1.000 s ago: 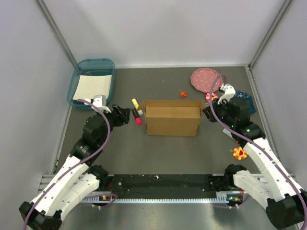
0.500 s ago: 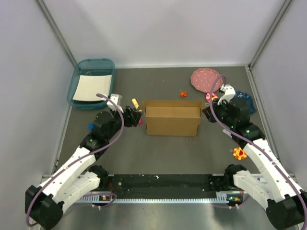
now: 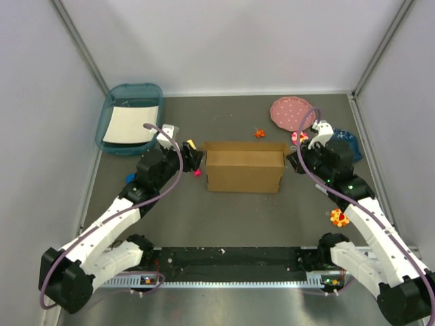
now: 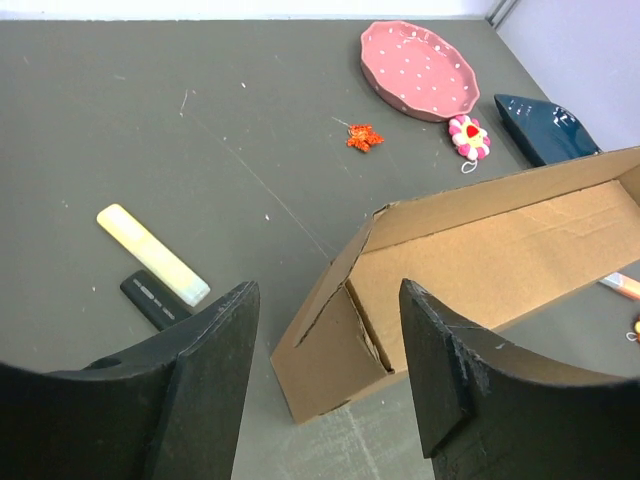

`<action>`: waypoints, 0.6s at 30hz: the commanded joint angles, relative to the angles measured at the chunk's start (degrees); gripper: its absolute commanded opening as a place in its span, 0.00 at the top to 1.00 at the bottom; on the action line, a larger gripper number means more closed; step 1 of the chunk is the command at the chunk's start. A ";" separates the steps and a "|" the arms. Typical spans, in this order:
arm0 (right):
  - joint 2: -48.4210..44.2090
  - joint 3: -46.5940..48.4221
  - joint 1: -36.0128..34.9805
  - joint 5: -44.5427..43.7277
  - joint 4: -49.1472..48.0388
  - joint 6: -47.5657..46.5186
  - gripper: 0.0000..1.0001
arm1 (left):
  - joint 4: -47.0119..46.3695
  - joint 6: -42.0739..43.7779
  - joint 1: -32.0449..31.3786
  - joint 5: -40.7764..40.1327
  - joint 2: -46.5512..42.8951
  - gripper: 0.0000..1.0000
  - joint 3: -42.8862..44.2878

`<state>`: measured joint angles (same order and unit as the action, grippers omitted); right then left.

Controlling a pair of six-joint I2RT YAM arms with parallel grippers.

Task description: Fold the paper box

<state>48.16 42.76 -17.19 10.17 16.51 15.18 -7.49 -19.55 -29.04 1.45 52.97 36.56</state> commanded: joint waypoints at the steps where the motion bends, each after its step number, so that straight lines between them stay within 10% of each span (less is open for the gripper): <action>1: -0.87 -1.01 -0.91 1.16 -0.34 1.08 0.96 | -4.38 1.62 0.03 0.57 1.69 0.38 3.17; 18: -0.61 -0.93 -1.35 1.25 -0.60 1.43 0.97 | -3.76 1.45 0.03 1.53 2.84 0.53 0.97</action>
<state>47.99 42.35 -17.34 10.20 15.86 15.51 -9.04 -19.07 -29.04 2.57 55.31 37.58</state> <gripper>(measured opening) 0.039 0.481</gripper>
